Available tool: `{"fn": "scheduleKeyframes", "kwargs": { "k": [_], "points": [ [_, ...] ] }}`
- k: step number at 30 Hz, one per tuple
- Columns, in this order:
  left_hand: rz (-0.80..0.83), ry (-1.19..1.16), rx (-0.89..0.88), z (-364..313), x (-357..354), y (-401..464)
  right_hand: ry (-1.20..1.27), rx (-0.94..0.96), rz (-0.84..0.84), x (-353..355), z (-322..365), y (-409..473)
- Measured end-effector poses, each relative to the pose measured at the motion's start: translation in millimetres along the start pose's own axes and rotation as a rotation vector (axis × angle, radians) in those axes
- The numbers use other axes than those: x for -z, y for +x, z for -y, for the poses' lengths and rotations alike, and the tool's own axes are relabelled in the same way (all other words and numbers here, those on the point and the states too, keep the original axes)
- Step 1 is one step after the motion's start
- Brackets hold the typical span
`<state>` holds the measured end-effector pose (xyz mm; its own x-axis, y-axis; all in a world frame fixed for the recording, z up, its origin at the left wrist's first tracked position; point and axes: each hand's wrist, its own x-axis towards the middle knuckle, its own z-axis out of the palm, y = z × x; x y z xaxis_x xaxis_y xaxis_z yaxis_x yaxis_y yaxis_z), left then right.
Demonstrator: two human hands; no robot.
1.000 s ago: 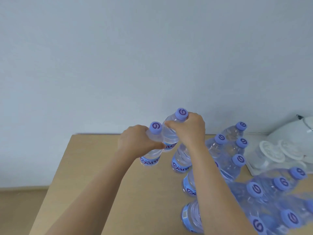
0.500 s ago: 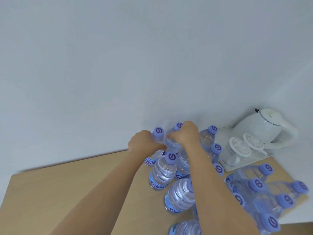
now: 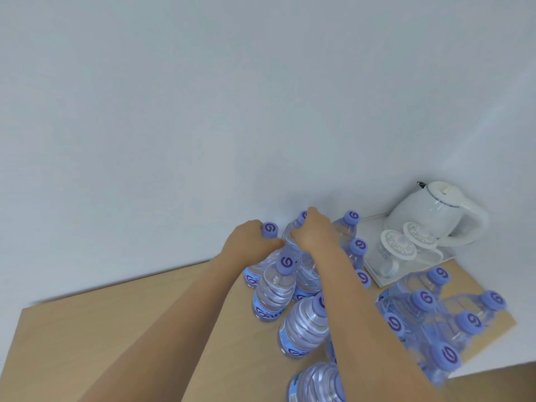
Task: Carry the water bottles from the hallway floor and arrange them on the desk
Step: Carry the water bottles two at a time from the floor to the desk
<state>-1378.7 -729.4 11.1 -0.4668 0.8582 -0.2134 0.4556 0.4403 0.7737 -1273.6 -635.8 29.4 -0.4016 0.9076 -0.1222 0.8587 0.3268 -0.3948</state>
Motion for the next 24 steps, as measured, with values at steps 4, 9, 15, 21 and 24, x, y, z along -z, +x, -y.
{"fn": "scheduleKeyframes", "kwargs": {
  "k": [4, 9, 15, 21, 24],
  "points": [
    [-0.068, 0.115, -0.025, -16.9, 8.6, -15.6, 0.022, 0.012, -0.007, 10.6, -2.4, -22.4],
    [-0.099, 0.196, -0.117, -54.0, 5.4, -28.6, 0.220, 0.021, -0.104, 32.4, -25.2, -60.9],
    [-0.043, 0.207, -0.265, -123.8, -59.7, -60.1, 0.380, -0.046, -0.244, 79.9, -106.6, -108.1],
    [0.104, 0.176, -0.431, -217.4, -172.6, -94.0, 0.445, -0.163, -0.320, 131.6, -243.6, -163.0],
    [0.242, 0.164, -0.505, -257.4, -252.4, -120.4, 0.456, -0.242, -0.371, 155.5, -328.0, -196.7]
  ]
}}
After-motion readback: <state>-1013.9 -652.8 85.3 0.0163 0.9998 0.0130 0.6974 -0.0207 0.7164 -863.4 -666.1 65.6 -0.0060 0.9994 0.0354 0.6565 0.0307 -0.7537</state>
